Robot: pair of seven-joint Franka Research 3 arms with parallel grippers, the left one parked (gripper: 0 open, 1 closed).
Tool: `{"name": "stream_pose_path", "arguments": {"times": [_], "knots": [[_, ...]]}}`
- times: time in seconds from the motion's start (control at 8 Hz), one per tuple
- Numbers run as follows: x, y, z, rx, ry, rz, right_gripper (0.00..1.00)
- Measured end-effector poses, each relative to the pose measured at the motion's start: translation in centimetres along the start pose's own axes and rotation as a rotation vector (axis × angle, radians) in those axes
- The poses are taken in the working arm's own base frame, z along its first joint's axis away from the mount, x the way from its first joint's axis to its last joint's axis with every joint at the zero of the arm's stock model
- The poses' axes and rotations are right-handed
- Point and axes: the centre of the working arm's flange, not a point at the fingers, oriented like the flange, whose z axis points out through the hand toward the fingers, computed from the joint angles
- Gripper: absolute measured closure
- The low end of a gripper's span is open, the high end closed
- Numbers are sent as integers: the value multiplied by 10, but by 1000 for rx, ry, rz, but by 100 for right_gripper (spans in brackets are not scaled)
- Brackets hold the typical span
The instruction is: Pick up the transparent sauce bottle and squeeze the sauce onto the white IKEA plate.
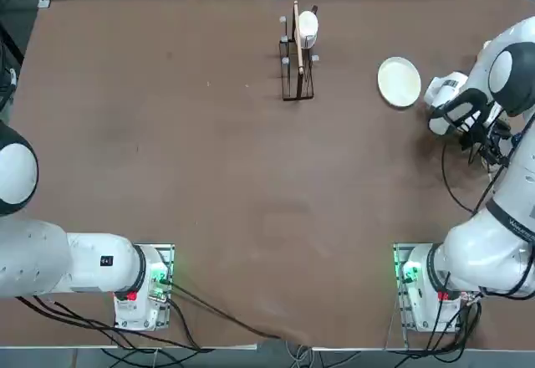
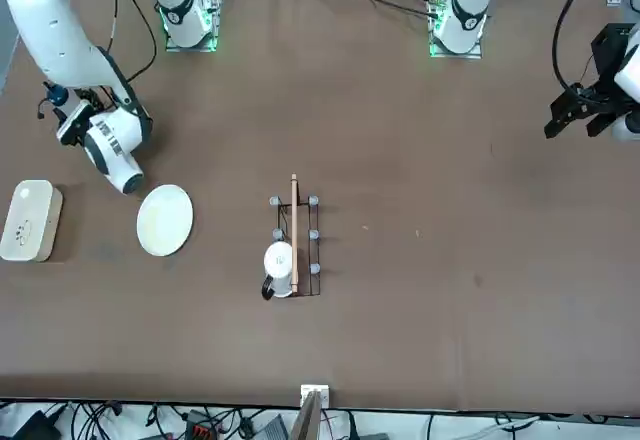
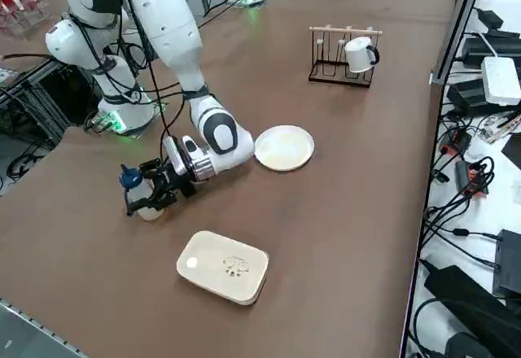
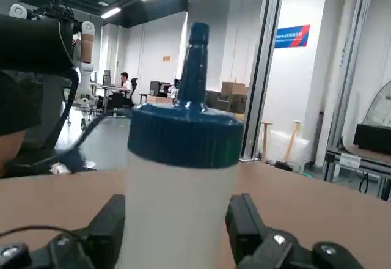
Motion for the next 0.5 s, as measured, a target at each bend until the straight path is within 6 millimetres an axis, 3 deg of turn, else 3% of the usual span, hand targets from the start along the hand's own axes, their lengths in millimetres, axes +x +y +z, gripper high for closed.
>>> {"name": "stream_pose_path", "arguments": {"times": [0.12, 0.25, 0.5], "knots": [[-1, 1, -1, 4, 0, -2, 19], [0, 1, -2, 7, 1, -1, 38], [1, -1, -3, 19, 4, 3, 44]]}}
